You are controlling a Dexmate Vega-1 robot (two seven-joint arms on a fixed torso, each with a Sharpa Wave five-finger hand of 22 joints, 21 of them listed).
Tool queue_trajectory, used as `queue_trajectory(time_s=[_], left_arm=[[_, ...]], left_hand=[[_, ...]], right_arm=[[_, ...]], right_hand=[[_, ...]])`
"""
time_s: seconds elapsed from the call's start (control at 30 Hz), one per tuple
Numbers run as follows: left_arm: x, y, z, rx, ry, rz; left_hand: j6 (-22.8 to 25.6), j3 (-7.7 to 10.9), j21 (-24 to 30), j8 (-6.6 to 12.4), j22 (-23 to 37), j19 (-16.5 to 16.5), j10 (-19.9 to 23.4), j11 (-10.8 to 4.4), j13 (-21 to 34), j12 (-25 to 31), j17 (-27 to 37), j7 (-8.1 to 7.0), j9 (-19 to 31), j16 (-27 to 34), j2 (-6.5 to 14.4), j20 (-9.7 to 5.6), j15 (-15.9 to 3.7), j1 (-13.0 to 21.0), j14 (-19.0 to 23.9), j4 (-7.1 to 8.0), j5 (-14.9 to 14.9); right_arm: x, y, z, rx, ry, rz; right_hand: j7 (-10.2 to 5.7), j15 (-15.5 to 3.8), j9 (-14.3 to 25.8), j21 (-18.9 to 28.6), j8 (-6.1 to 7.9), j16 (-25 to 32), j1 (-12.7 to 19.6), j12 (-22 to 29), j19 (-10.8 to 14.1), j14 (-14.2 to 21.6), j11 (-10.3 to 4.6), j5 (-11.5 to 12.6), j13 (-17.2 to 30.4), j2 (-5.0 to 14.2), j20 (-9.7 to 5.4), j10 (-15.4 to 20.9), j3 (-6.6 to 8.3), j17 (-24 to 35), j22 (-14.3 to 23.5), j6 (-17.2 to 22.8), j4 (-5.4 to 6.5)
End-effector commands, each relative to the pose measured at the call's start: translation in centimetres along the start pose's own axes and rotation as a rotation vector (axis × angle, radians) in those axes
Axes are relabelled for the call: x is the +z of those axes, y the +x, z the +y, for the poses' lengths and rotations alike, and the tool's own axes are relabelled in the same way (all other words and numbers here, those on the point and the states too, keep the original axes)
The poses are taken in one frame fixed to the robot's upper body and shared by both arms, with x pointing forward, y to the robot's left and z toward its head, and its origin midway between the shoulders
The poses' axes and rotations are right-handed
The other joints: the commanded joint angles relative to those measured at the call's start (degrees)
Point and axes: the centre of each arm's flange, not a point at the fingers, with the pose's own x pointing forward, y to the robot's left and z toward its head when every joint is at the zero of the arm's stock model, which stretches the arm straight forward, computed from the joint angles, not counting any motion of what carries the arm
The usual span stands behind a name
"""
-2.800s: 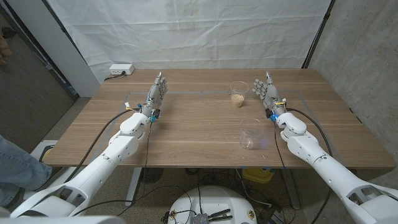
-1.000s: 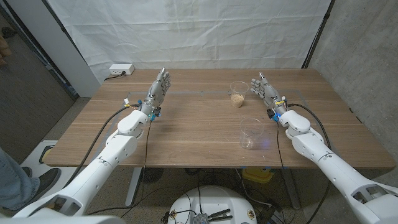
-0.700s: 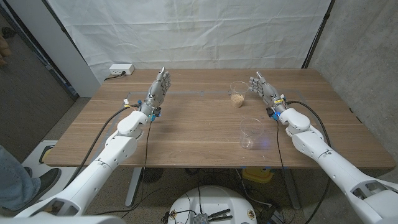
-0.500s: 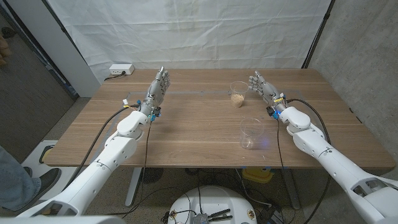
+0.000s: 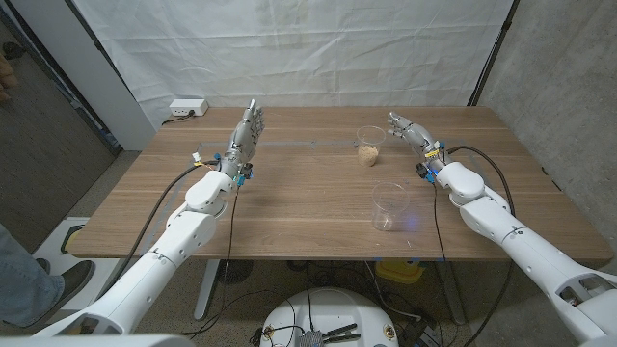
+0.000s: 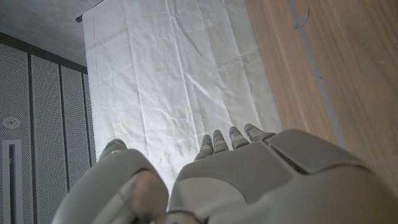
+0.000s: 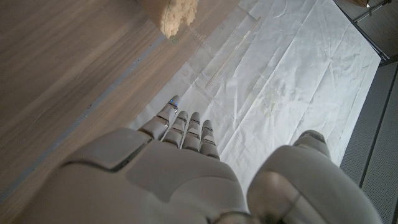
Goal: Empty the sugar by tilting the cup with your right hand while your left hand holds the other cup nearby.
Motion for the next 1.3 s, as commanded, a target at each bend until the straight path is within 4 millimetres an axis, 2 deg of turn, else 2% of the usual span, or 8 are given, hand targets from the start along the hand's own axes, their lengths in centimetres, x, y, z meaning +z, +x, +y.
queue_trajectory(time_s=[0.03,0.27,0.43,0.7,0.87,0.97,1.07,1.3], left_arm=[[0.3,0.7,-1.1,-0.008,0.001,-0.017],[0.5,0.7,-1.4,-0.001,-0.001,-0.022],[0.6,0.5,-1.8,0.002,-0.001,-0.023],[0.7,0.2,-2.1,0.012,-0.002,-0.029],[0.7,0.1,-2.4,0.013,-0.006,-0.031],[0.7,0.1,-2.5,0.01,-0.019,-0.036],[0.9,0.1,-2.5,0.013,-0.029,-0.041],[1.0,0.1,-2.7,0.012,-0.027,-0.045]], left_hand=[[0.42,-0.32,-0.12,0.36,0.12,-0.62,0.1,0.11,0.24,0.01,0.15,-0.04,0.18,0.41,-0.08,-2.28,0.1,0.42,0.32,-0.02,0.34],[0.47,-0.41,-0.23,0.32,0.13,-0.67,0.27,0.03,0.24,0.03,0.16,-0.11,0.19,0.42,-0.01,-2.16,0.11,0.42,0.43,-0.01,0.33],[0.62,-0.48,-0.3,0.35,0.14,-0.68,0.29,0.01,0.25,0.01,0.16,-0.15,0.19,0.41,0.04,-2.05,0.08,0.42,0.44,0.0,0.33],[0.72,-0.58,-0.39,0.33,0.15,-0.68,0.28,0.06,0.25,-0.03,0.17,-0.13,0.2,0.4,0.13,-2.0,0.06,0.42,0.51,0.02,0.32],[0.81,-0.62,-0.43,0.34,0.15,-0.67,0.38,0.01,0.25,-0.01,0.17,-0.06,0.2,0.4,0.19,-2.0,0.03,0.41,0.54,0.03,0.32],[0.84,-0.64,-0.46,0.34,0.15,-0.69,0.44,0.01,0.25,0.0,0.17,-0.1,0.2,0.4,0.21,-1.97,0.01,0.41,0.56,0.04,0.32],[0.93,-0.69,-0.48,0.35,0.16,-0.63,0.52,0.21,0.25,0.01,0.17,-0.06,0.2,0.4,0.26,-2.12,0.01,0.41,0.61,0.05,0.32],[1.14,-0.8,-0.6,0.37,0.16,-0.67,0.7,0.15,0.26,0.03,0.17,0.05,0.21,0.4,0.37,-2.68,0.13,0.42,0.72,0.06,0.31]], right_arm=[[0.0,-0.1,-0.1,-0.022,-0.144,0.024],[0.0,0.0,-0.5,0.008,-0.217,0.061],[0.1,-0.1,-0.5,0.006,-0.268,0.065],[0.3,0.0,0.1,0.03,-0.414,0.095],[0.5,0.4,0.4,0.042,-0.472,0.098],[0.5,0.5,0.6,0.049,-0.494,0.1],[0.4,0.7,0.6,0.066,-0.506,0.106],[-0.1,1.0,0.8,0.103,-0.553,0.129]], right_hand=[[0.15,-0.28,0.1,-0.45,-0.23,-0.14,0.89,-0.17,-0.11,-0.44,0.04,0.53,0.1,-0.2,-3.96,-0.67,0.07,0.28,0.13,-0.7,-0.57],[0.31,-0.46,0.12,-0.7,-0.34,-0.04,1.66,-0.2,0.16,-0.48,-0.18,0.95,0.11,-0.57,-4.2,-1.25,-0.09,0.28,0.13,-1.87,-1.1],[1.44,-0.47,0.13,-1.19,-0.41,-0.14,2.71,-0.25,0.04,-1.1,-0.35,1.48,0.12,-1.04,-4.28,-1.99,-0.3,0.28,0.13,-3.3,-1.8],[1.54,-0.44,0.15,-1.85,-0.37,-0.27,3.7,-0.42,-0.42,-2.02,-0.15,2.05,0.13,-1.57,-4.26,-3.25,-0.68,0.29,0.14,-4.65,-2.5],[1.68,-0.13,0.16,-2.47,-0.46,-0.43,4.29,-0.66,-0.96,-3.28,0.43,2.53,0.15,-1.88,-4.34,-4.92,-1.13,0.3,0.17,-6.27,-2.96],[1.78,-0.05,0.16,-2.88,-0.58,-0.38,4.5,-0.91,-1.17,-4.03,0.19,2.9,0.15,-2.06,-4.29,-6.76,-1.61,0.32,0.2,-7.94,-3.2],[2.47,0.18,0.17,-3.22,-0.93,-0.3,4.69,-0.79,-1.31,-4.65,0.44,3.27,0.16,-2.11,-4.31,-7.76,-2.08,0.33,0.21,-10.54,-3.39],[2.77,0.22,0.19,-3.45,-0.76,-0.3,4.74,-0.83,-1.44,-5.11,0.56,3.5,0.16,-2.14,-4.38,-8.69,-2.43,0.34,0.22,-11.45,-3.48]])
